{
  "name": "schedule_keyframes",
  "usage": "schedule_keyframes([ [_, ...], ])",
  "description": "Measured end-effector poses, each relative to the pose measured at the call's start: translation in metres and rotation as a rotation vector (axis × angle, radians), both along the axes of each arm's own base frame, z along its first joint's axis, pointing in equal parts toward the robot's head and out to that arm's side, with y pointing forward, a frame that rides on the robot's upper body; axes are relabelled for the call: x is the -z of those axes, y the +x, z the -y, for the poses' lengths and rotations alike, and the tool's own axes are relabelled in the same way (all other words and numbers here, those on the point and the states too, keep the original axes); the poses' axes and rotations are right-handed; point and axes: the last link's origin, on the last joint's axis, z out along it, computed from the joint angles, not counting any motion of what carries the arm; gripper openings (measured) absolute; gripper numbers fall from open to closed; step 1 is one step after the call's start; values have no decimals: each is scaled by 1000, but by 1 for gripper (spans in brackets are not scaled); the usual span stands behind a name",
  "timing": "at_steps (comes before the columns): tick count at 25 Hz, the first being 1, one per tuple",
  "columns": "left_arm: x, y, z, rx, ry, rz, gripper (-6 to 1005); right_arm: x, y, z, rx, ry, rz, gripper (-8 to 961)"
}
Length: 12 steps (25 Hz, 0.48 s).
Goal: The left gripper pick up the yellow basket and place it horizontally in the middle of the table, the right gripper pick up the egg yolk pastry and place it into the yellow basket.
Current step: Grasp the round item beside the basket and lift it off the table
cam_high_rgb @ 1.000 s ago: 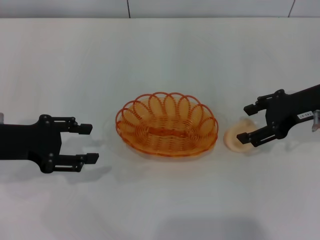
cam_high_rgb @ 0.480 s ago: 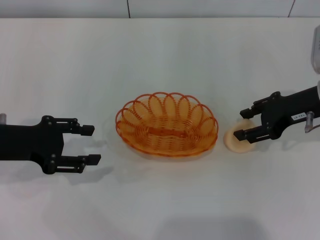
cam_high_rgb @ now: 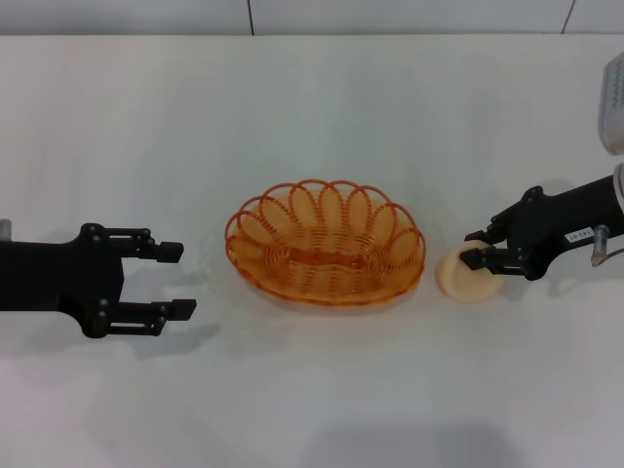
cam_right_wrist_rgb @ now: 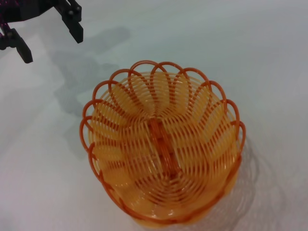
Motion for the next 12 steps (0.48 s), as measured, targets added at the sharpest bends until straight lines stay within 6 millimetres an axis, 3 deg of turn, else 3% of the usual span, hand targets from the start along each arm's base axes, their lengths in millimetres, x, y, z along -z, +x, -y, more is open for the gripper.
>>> schedule_keyframes([
  [7, -1, 0, 0, 1, 4, 0, 700, -2, 0, -1, 3, 12, -12, 198],
  [12, 2, -2, 2, -2, 24, 9, 700, -16, 1, -3, 15, 49, -67, 150],
])
